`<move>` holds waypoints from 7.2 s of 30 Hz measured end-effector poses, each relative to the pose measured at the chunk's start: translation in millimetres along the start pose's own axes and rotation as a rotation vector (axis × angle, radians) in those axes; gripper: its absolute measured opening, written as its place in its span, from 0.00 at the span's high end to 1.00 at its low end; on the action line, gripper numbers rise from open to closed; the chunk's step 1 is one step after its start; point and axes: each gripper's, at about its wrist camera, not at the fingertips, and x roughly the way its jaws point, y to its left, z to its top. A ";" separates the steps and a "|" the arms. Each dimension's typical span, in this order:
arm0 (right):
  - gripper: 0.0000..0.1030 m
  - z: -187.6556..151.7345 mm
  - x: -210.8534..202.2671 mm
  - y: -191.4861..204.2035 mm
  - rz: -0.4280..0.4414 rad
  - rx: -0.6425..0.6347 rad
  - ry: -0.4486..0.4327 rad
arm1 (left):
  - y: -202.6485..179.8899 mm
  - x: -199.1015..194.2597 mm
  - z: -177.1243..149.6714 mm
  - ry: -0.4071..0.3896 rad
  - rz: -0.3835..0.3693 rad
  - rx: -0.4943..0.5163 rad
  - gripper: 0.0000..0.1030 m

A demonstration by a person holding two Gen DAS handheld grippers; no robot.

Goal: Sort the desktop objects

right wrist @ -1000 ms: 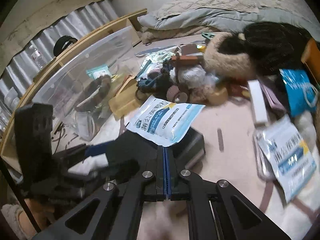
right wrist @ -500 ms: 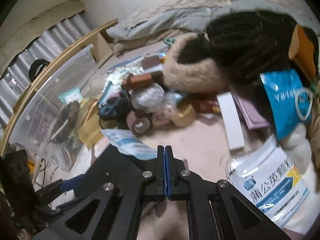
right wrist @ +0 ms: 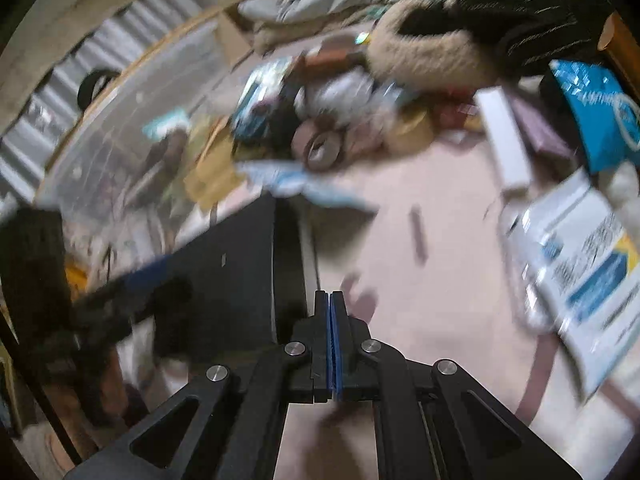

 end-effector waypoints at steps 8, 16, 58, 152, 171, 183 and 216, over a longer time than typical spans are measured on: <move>0.93 -15.1 -9.9 -9.4 -0.020 0.110 -0.008 | 12.9 -0.6 -1.3 0.012 0.007 -0.042 0.15; 0.93 -8.1 -10.3 -20.3 -0.009 0.159 -0.051 | 28.3 10.7 3.3 -0.002 -0.011 -0.126 0.16; 0.93 -54.1 -50.3 -48.9 -0.096 0.233 -0.052 | -15.4 23.9 -16.1 0.031 -0.252 -0.016 0.16; 0.93 -30.3 -37.4 64.2 0.134 -0.074 -0.192 | 41.6 -42.5 16.4 -0.253 -0.191 -0.202 0.14; 0.68 -63.7 -49.8 86.5 0.039 -0.114 -0.248 | 36.3 -34.9 13.7 -0.176 -0.165 -0.139 0.14; 0.37 -59.4 -38.2 106.9 0.002 -0.053 -0.269 | 29.6 -33.3 14.1 -0.155 -0.185 -0.104 0.14; 0.51 11.9 -58.9 68.4 -0.045 -0.061 -0.150 | 50.8 -23.2 15.3 -0.119 -0.053 -0.157 0.05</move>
